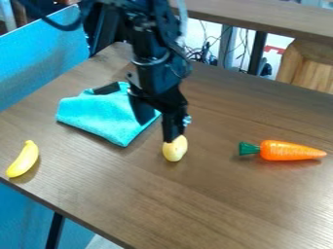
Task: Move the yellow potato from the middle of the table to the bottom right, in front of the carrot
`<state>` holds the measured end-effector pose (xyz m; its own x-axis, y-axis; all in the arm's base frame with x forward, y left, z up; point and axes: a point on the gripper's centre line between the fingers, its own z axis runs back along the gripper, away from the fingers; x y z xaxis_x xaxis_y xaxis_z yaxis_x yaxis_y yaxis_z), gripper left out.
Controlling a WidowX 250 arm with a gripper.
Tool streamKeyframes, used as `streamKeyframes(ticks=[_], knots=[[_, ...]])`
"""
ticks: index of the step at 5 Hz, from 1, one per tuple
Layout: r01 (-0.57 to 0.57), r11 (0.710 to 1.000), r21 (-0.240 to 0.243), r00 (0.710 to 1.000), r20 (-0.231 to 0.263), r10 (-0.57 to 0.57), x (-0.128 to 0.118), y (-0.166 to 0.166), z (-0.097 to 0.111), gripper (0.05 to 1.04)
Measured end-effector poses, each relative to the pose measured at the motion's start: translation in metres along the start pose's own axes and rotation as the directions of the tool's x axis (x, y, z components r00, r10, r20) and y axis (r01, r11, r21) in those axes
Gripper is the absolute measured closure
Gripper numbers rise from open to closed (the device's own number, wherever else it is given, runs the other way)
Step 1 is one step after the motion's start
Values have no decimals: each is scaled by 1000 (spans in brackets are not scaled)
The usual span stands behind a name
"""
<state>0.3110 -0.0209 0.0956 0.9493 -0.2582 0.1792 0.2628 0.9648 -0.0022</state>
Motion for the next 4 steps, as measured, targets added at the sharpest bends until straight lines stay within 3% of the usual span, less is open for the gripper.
streamKeyframes(ticks=[1,2,4], knots=[[-20,998,54,998,-58,23,7,-1,-11,83],[-40,996,75,996,-79,46,13,3,-16,83],[-70,994,84,988,-133,80,22,8,-37,83]])
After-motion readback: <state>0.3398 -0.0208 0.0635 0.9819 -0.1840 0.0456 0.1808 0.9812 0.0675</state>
